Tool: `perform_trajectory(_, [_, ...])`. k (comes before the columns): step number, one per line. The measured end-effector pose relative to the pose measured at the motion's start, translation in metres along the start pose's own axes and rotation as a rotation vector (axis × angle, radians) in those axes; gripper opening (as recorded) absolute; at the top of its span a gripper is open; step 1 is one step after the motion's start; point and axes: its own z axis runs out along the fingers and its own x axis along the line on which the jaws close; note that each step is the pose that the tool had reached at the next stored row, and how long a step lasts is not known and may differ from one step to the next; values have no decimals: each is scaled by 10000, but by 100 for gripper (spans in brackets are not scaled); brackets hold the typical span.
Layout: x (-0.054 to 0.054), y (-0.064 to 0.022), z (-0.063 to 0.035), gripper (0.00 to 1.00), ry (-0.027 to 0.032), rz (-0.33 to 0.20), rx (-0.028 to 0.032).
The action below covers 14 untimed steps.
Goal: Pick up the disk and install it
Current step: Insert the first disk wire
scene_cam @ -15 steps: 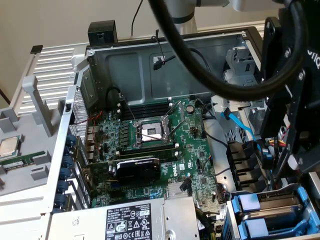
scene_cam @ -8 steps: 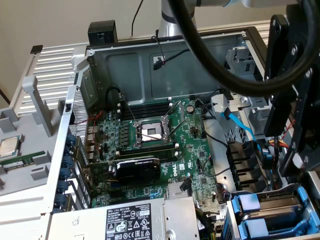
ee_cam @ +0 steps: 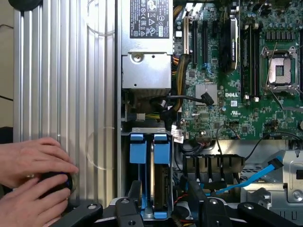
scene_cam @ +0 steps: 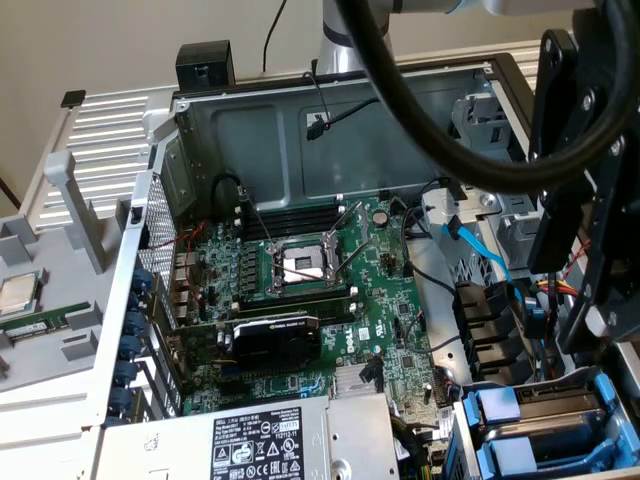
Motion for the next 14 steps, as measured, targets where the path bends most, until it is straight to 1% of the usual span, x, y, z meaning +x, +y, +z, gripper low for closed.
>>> perform_trajectory(3, [-13, -16, -1, 51, 2, 8, -1])
perform_trajectory(5, [-38, -29, 0, 51, -1, 27, 14])
perform_trajectory(10, [-76, -58, 0, 51, -3, 111, 146])
perform_trajectory(14, [-80, -68, 1, 51, -13, 294, 229])
